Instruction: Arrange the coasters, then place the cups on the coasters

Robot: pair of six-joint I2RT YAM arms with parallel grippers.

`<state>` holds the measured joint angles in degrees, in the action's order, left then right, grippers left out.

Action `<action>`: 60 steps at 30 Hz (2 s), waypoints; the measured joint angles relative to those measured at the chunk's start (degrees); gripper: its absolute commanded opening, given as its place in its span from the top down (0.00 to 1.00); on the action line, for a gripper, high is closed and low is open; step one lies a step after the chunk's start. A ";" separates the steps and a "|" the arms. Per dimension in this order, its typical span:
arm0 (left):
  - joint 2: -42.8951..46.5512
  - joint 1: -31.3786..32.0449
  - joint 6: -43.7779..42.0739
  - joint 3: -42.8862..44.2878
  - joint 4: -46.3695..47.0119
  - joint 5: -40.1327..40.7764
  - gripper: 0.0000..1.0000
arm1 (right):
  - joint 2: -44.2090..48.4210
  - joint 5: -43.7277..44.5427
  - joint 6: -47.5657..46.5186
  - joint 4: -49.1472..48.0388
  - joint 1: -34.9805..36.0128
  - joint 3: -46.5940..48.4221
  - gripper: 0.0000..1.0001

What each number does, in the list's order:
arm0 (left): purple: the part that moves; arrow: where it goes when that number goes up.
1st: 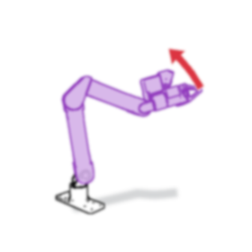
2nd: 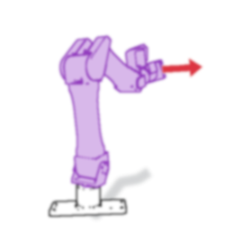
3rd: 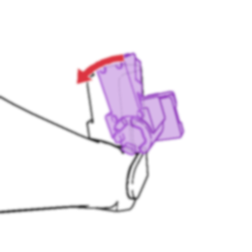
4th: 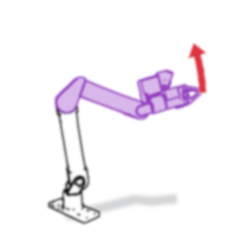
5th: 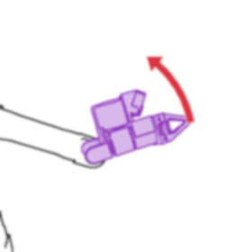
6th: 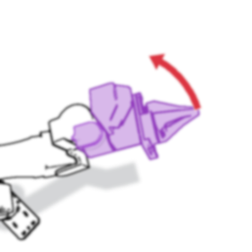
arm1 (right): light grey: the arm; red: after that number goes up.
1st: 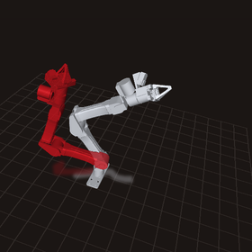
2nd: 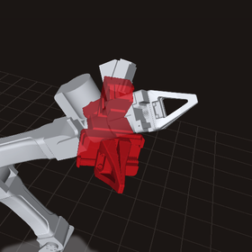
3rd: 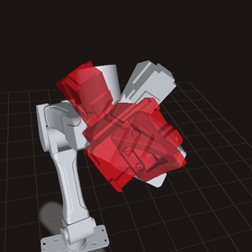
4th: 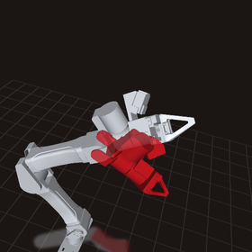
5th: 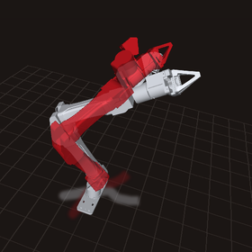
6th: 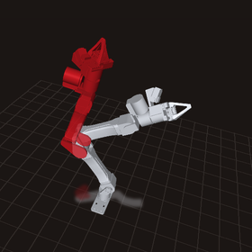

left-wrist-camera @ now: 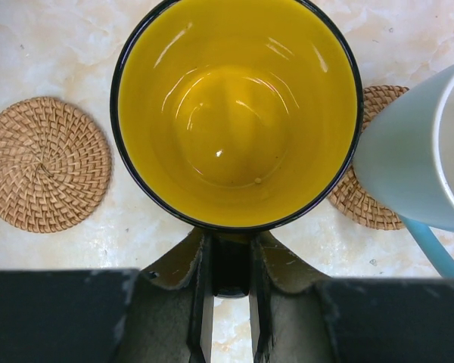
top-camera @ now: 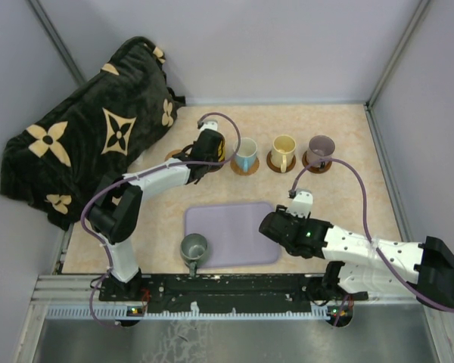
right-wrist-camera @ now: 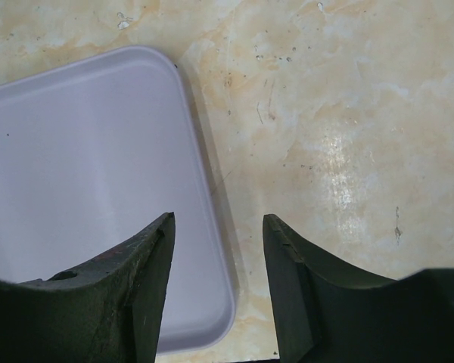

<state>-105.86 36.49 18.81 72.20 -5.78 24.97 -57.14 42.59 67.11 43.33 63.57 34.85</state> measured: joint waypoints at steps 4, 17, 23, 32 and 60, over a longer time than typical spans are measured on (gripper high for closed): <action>-0.02 -0.22 1.46 0.00 -0.92 0.55 1.00 | 0.00 0.00 -0.02 0.00 0.00 0.00 0.50; -0.02 -1.88 3.98 -0.02 -1.16 1.38 1.00 | -0.02 -0.07 -0.02 -0.02 0.00 0.00 0.49; -0.74 -1.90 4.46 -0.02 -1.16 1.14 1.00 | -0.02 -0.07 -0.02 -0.02 0.00 0.00 0.50; -1.46 -1.90 5.42 -0.04 -2.01 0.39 1.00 | -0.02 -0.09 -0.04 -0.04 0.00 0.00 0.50; -1.73 -1.88 6.36 -0.04 -2.78 -1.03 1.00 | -0.02 -0.24 -0.46 -0.50 0.00 0.00 0.49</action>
<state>-107.59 34.61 25.17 72.16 -8.56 23.94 -57.17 42.35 66.65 42.83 63.57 34.85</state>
